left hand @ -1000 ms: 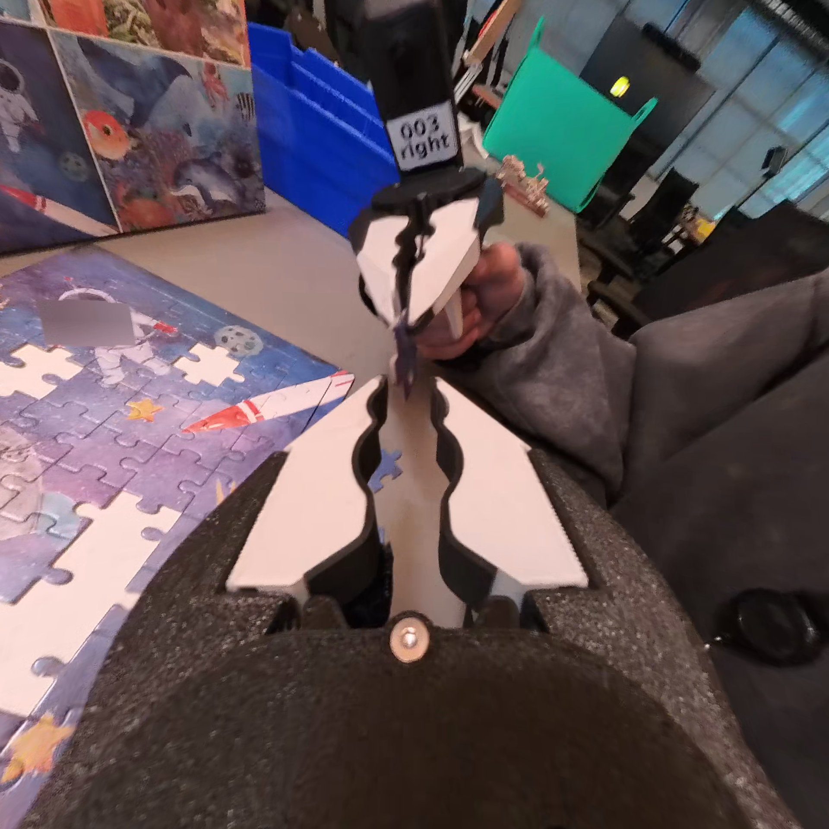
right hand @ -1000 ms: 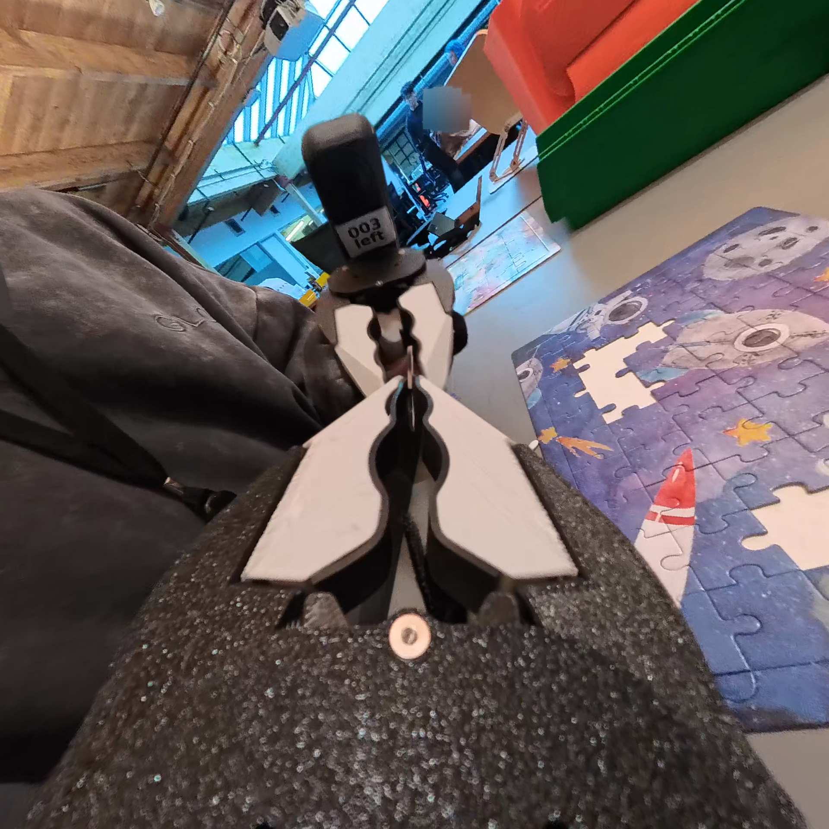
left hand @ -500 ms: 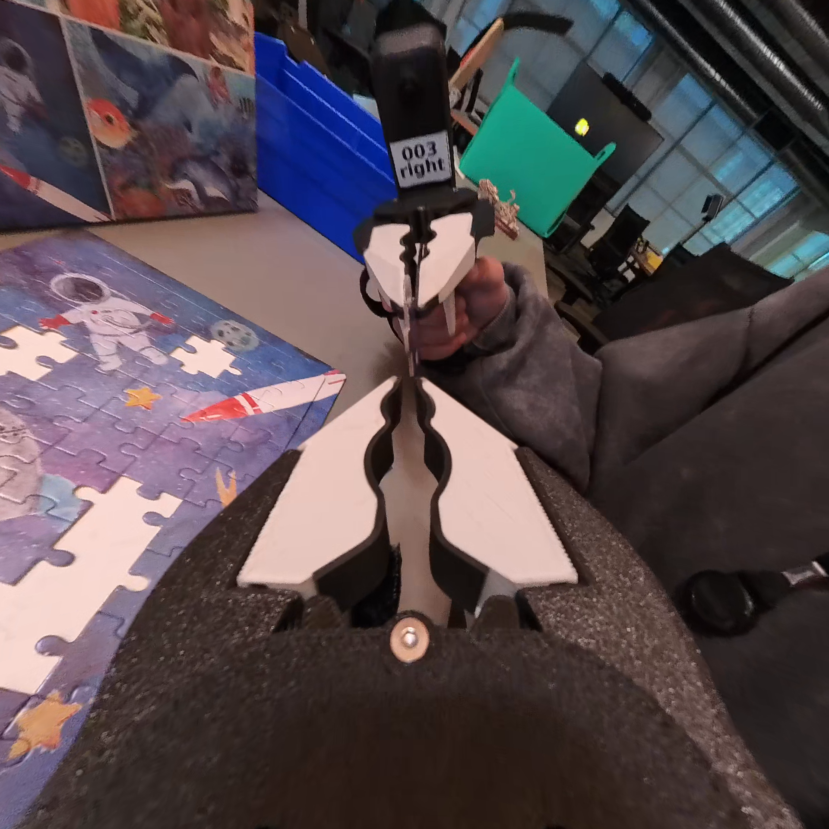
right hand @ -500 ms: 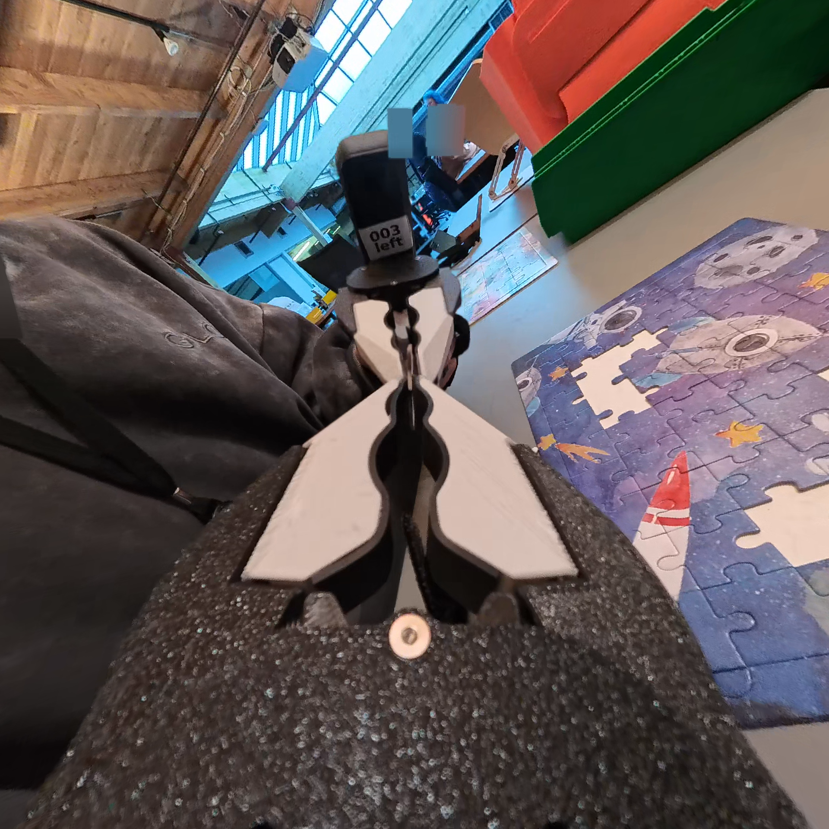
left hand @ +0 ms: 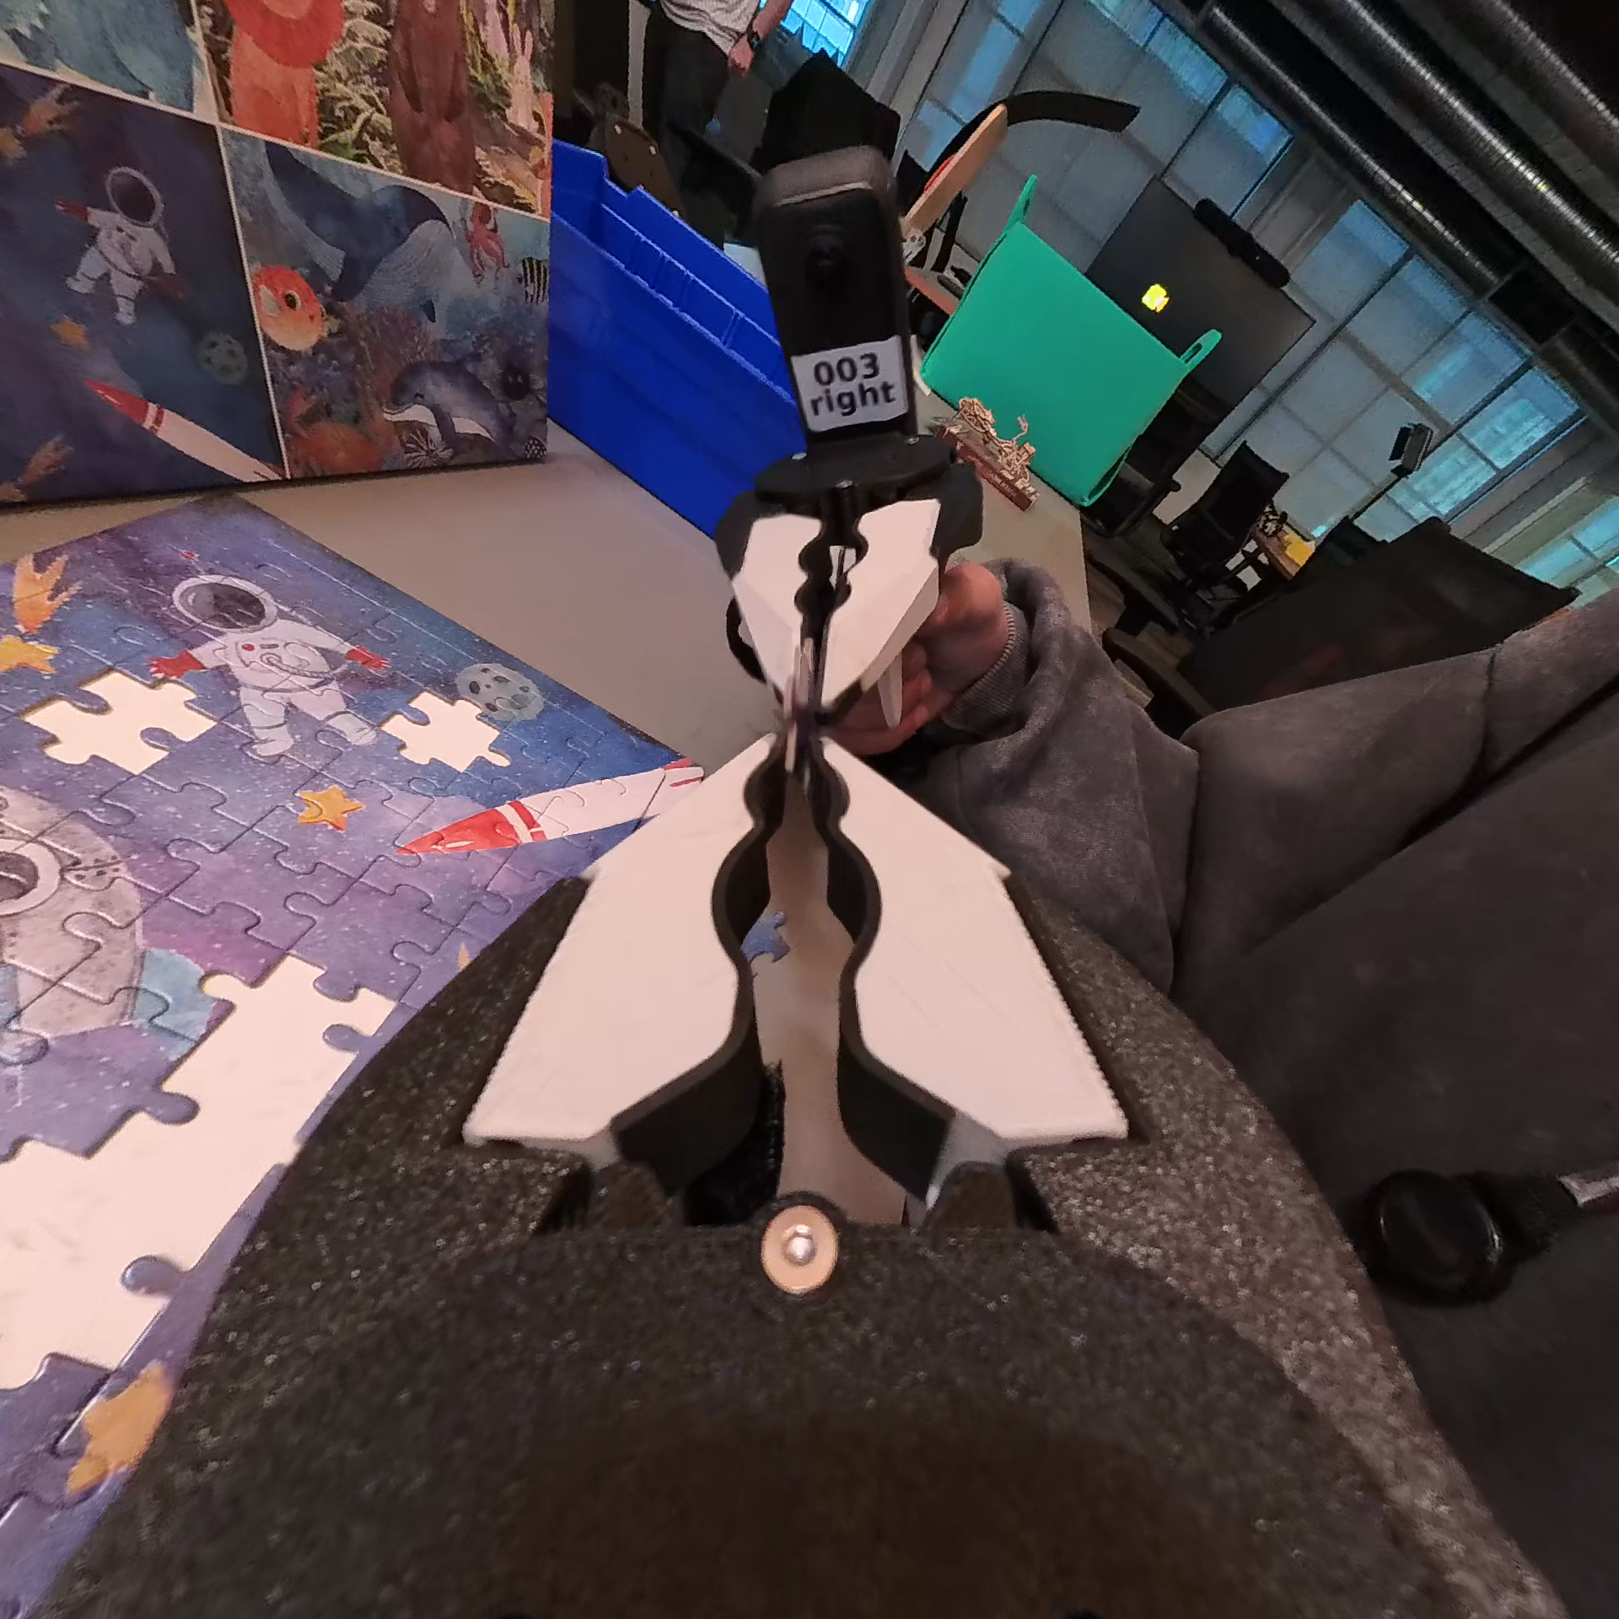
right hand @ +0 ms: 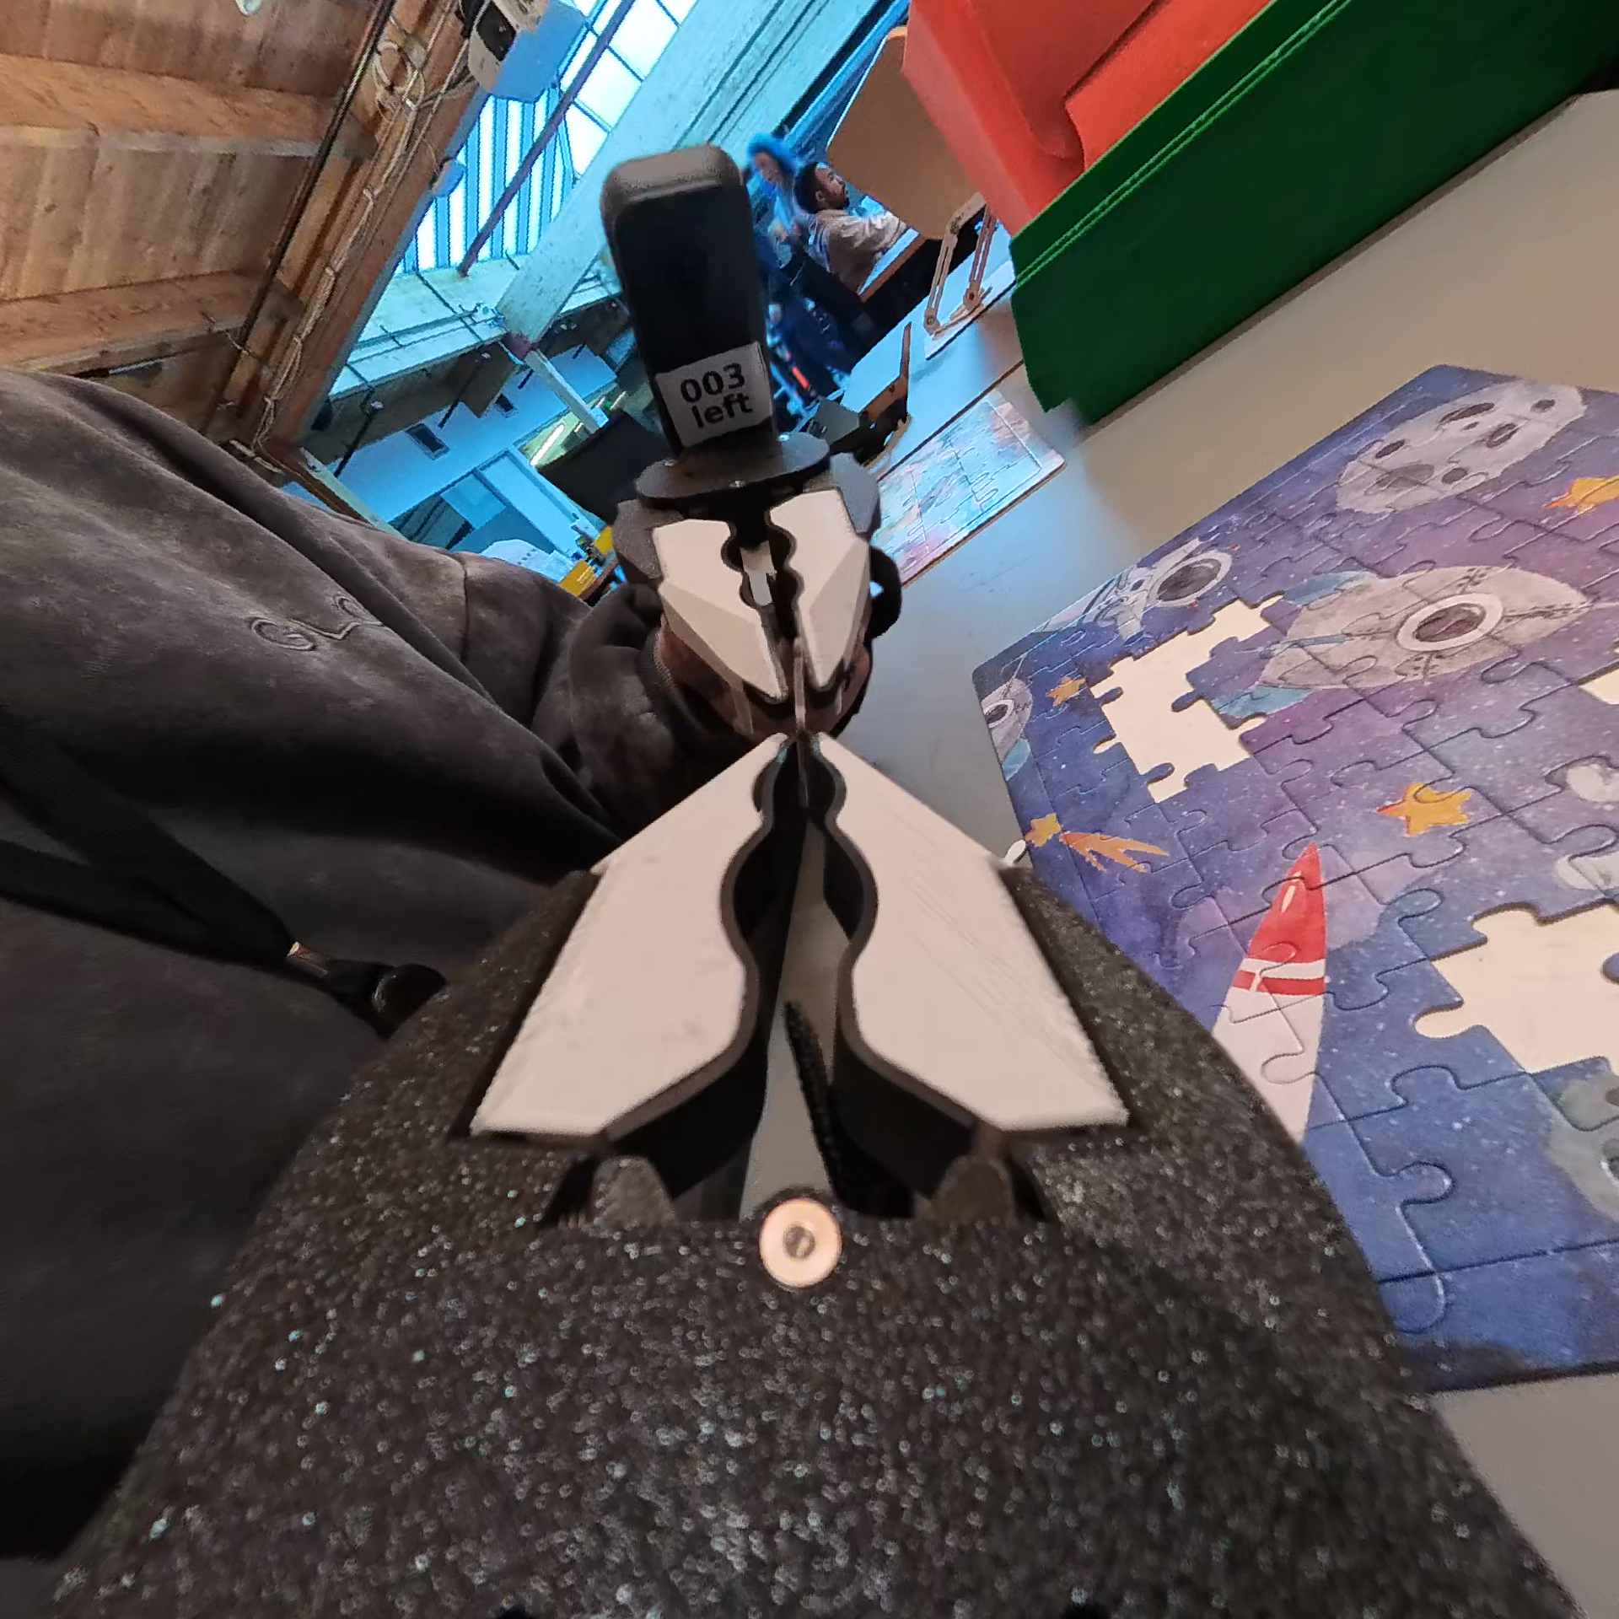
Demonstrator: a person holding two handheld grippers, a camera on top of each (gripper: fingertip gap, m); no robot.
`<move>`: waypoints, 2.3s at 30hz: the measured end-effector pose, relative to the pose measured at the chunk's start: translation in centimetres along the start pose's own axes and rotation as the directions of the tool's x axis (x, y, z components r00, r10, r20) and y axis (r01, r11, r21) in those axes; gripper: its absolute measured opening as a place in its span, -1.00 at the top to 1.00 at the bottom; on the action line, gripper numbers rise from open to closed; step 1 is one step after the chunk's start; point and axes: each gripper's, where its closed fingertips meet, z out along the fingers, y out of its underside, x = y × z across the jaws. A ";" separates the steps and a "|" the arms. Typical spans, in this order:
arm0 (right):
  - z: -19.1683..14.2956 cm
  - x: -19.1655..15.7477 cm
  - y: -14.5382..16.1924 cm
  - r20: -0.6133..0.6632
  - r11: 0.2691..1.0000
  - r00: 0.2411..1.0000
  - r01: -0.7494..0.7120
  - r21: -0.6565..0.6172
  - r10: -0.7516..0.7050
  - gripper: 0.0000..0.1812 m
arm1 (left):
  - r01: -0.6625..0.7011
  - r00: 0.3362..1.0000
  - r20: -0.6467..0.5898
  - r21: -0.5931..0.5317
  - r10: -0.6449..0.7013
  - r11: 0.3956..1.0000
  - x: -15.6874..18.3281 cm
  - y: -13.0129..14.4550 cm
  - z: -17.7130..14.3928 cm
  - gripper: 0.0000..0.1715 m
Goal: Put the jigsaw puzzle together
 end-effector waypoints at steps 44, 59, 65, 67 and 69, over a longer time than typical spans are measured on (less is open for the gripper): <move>3.5 4.0 12.0 -0.593 0.807 0.646 0.062 -0.587 -0.481 0.73 | 0.479 0.846 0.428 -0.346 -0.318 0.807 -7.9 14.2 -21.8 0.92; 3.0 2.3 12.9 -0.428 0.682 0.657 0.183 -0.708 -0.620 0.93 | 0.229 0.954 0.288 -0.501 -0.089 0.834 -2.7 11.8 -7.0 0.49; 2.6 4.1 11.2 -0.563 0.799 0.672 0.072 -0.598 -0.481 0.55 | -0.034 0.963 0.201 -0.567 0.178 0.823 -1.9 13.0 -2.4 0.78; 3.0 4.3 11.3 -0.540 0.802 0.696 0.087 -0.591 -0.474 0.59 | -0.045 0.952 0.224 -0.577 0.211 0.815 -2.5 13.1 -1.8 0.82; 3.3 4.1 11.5 -0.510 0.808 0.733 0.090 -0.583 -0.450 0.61 | -0.051 0.938 0.252 -0.581 0.239 0.812 -3.0 13.1 -1.8 0.91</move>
